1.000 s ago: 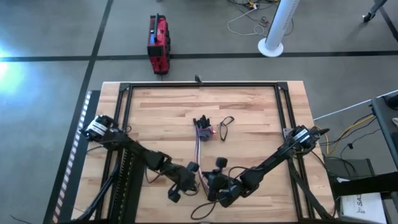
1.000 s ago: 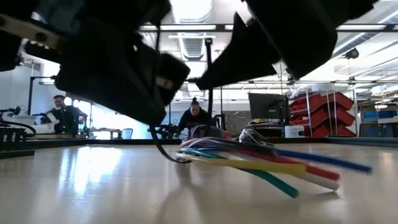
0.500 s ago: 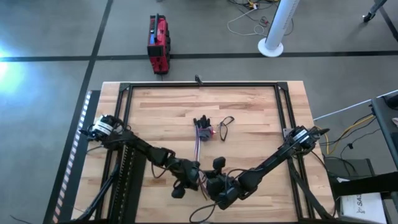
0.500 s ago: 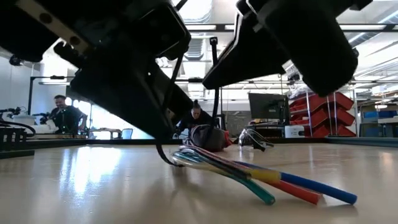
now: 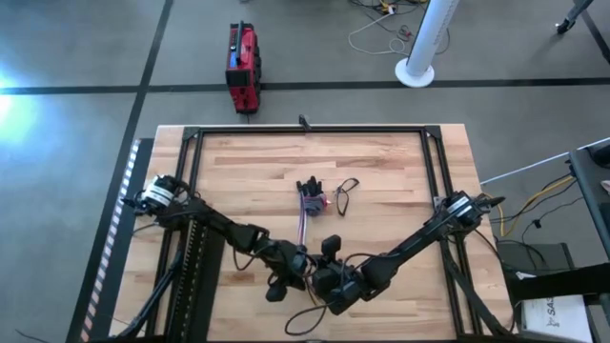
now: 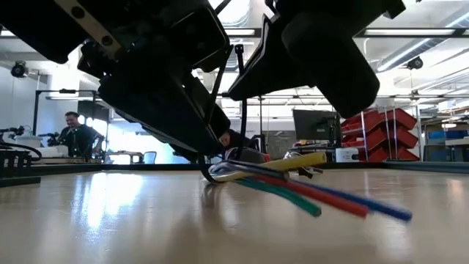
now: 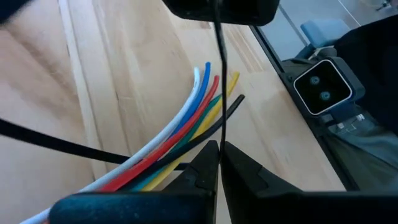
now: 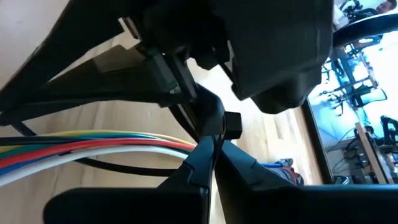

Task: Ziptie cables
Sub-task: Wrap the cable wires together using a black zip tie

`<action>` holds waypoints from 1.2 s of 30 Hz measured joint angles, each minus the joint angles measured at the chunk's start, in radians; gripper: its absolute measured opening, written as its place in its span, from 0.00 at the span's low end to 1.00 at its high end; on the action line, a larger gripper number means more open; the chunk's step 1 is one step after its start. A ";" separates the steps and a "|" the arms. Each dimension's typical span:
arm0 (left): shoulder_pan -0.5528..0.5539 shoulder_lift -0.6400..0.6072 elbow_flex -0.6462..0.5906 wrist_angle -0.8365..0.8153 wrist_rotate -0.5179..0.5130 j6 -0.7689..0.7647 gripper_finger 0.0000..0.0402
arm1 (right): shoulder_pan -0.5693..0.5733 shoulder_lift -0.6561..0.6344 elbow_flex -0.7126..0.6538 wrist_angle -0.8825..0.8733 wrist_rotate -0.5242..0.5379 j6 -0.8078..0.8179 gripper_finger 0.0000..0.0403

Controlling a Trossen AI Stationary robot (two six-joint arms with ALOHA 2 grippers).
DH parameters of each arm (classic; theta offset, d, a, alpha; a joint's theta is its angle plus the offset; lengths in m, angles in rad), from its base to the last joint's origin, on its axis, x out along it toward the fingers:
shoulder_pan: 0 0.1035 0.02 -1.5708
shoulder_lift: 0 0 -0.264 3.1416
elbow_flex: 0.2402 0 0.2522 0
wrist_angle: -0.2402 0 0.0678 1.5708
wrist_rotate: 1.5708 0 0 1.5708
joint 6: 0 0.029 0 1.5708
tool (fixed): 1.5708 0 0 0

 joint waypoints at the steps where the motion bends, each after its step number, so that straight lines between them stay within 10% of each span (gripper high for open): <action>1: 0.001 0.000 0.000 0.000 0.000 -0.002 0.00 | 0.000 0.000 0.000 0.000 0.000 -0.001 0.00; 36: 0.018 0.000 0.000 0.007 -0.010 -0.115 0.00 | -0.001 0.033 -0.001 0.028 0.100 -0.122 0.00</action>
